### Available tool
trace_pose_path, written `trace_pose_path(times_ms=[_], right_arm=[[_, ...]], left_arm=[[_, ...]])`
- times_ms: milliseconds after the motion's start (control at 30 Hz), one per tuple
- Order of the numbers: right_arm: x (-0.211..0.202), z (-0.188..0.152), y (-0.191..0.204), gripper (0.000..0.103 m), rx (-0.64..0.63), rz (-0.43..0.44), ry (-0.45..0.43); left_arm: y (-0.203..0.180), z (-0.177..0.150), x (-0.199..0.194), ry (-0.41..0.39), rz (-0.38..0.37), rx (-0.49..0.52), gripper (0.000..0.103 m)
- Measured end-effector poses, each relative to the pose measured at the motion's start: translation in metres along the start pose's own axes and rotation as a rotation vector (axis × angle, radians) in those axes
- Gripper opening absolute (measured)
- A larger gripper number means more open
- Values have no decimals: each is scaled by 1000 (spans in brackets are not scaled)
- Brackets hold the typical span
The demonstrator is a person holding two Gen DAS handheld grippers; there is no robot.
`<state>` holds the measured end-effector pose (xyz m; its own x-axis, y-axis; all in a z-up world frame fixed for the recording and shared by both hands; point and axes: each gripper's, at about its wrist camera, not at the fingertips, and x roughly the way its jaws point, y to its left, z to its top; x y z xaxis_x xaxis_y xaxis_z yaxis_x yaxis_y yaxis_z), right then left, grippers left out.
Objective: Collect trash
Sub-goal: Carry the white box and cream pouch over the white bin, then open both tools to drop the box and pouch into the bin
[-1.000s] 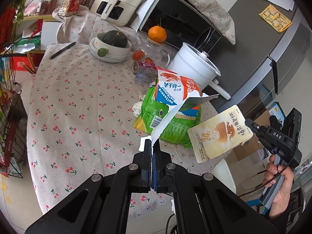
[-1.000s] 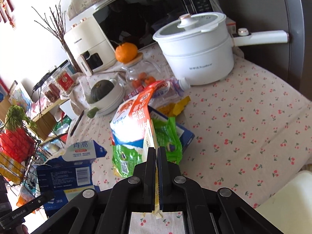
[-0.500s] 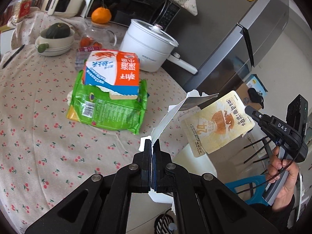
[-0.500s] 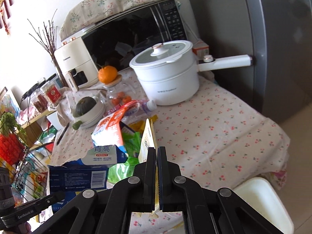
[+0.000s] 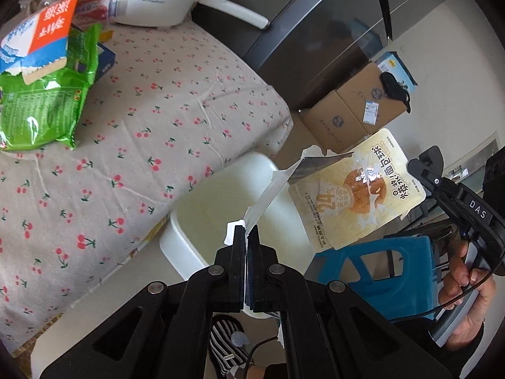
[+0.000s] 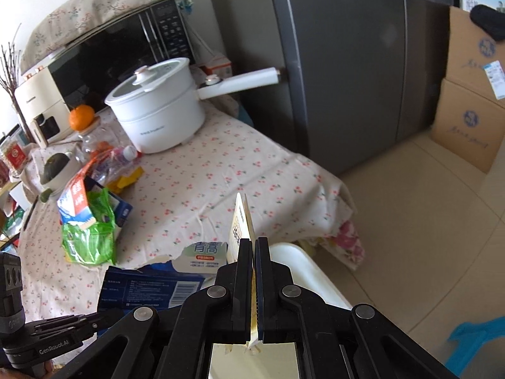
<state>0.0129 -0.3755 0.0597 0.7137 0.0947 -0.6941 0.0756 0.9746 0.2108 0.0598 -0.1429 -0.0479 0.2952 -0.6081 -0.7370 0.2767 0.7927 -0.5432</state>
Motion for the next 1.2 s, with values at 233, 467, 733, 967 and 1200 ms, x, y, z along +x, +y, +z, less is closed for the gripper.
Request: trace_pose_path(times_ms=[233, 467, 733, 967, 1200], right_arm=[[16, -13, -20, 1, 6, -58, 74], [36, -22, -22, 1, -11, -84, 136], [57, -30, -13, 1, -38, -78, 186], [96, -36, -8, 2, -20, -83, 264], [117, -35, -4, 54, 50, -69, 283]], left_arm=[[-20, -6, 57, 80, 58, 88, 0], [-25, -8, 84, 104, 173, 222, 26], [-5, -12, 52, 79, 289, 230, 71], [27, -15, 15, 45, 359, 202, 81], [62, -16, -21, -2, 401, 142, 90]])
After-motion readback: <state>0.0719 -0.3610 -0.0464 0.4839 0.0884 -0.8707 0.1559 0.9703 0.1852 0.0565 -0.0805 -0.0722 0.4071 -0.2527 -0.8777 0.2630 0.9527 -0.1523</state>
